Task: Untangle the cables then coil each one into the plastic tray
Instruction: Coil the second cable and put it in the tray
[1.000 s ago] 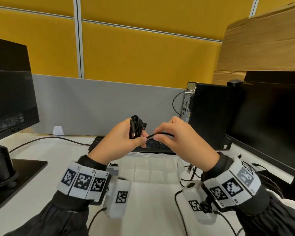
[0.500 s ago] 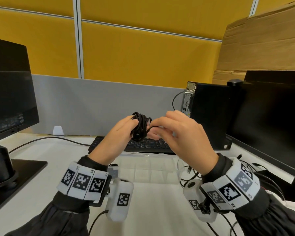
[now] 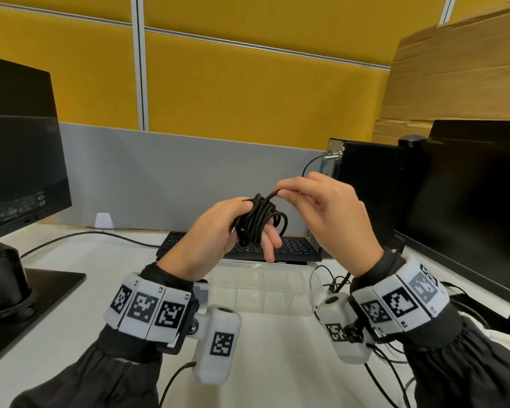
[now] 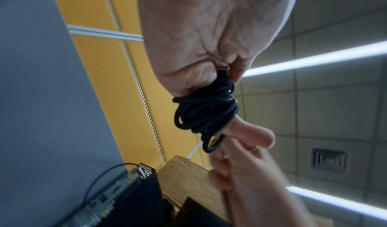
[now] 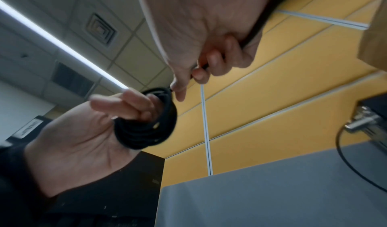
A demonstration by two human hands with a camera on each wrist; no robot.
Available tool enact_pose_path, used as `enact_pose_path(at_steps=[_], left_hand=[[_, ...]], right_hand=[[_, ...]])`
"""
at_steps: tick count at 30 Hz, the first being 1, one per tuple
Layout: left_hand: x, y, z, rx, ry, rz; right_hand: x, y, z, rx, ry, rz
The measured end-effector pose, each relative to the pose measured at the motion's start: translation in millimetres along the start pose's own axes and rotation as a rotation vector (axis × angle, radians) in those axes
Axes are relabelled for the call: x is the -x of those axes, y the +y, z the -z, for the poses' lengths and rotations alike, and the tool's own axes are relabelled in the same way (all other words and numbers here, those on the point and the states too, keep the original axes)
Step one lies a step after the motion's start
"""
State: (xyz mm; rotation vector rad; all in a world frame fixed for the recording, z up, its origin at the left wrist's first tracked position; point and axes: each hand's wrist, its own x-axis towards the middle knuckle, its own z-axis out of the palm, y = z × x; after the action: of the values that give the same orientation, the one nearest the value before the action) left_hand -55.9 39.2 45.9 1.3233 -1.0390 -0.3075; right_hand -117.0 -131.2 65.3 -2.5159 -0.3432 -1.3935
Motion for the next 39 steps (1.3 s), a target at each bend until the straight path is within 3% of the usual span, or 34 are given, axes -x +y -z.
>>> enact_pose_path(at_steps=[7, 11, 14, 18, 24, 28, 32, 35, 39], left_hand=[[1, 7, -6, 0.420, 0.052, -0.088], [-2, 9, -8, 0.573, 0.174, -0.196], [-6, 1, -5, 0.518, 0.269, -0.230], [-11, -11, 5, 0.253, 0.350, -0.166], [-10, -18, 3, -0.120, 0.338, -0.051], [-7, -17, 4, -0.199, 0.166, 0.011], [-3, -10, 7, -0.146, 0.006, 0.057], [0, -5, 4, -0.030, -0.110, 0.063], [4, 4, 0, 0.186, -0.112, -0.024]], right_hand=[[8, 7, -20, -0.529, -0.520, -0.296], [29, 0, -30, -0.505, -0.826, -0.302], [38, -12, -32, -0.432, -0.917, -0.214], [32, -20, -14, -0.268, -0.829, -0.073], [14, -17, 12, 0.129, -0.452, 0.050], [3, -11, 14, 0.221, -0.201, 0.173], [-3, -4, 9, 0.076, -0.058, 0.176], [-6, 7, 5, 0.004, -0.065, 0.080], [3, 20, -10, -0.259, -0.366, -0.121]])
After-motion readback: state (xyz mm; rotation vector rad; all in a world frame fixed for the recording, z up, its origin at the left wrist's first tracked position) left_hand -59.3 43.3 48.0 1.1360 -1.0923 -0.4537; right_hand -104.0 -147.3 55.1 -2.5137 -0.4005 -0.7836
